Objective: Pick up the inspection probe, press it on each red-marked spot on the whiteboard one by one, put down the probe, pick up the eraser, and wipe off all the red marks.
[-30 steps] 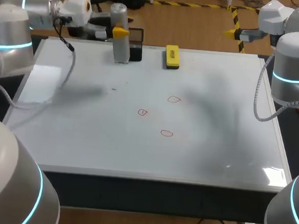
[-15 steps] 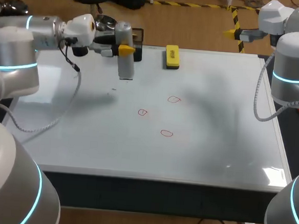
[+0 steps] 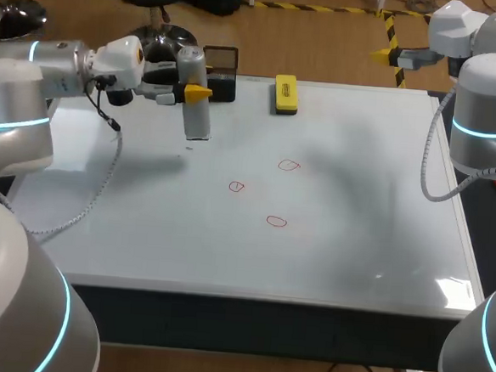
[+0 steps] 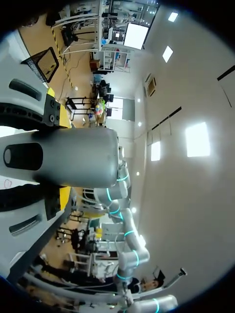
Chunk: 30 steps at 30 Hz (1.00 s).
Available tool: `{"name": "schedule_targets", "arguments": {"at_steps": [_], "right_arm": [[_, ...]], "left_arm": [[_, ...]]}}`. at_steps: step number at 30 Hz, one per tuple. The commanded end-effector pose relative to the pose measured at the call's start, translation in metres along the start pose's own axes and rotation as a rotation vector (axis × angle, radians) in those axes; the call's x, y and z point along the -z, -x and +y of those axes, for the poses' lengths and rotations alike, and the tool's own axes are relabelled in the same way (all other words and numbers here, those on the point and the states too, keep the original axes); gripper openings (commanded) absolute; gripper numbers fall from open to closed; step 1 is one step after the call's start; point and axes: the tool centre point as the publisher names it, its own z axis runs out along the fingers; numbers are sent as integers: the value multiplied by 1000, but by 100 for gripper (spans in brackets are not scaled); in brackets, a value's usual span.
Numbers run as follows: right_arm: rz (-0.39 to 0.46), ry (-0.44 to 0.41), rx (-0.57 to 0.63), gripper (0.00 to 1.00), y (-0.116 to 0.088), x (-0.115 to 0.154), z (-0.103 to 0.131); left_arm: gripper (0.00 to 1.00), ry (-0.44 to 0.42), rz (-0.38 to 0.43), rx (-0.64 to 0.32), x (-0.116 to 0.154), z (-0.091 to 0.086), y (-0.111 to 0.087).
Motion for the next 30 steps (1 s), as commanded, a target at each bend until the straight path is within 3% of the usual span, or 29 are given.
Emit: {"name": "schedule_targets", "arguments": {"at_steps": [1,11,19,30], "right_arm": [[0,-3,0,100,0,0,0],[0,-3,0,100,0,0,0],[0,-3,0,100,0,0,0],[0,-3,0,100,0,0,0]], "left_arm": [[0,-2,-10,-5,8,2,3],[0,11,-26,-12,22,5,22],[0,23,33,-16,32,8,45],[0,-10,46,-7,35,6,51]]}}
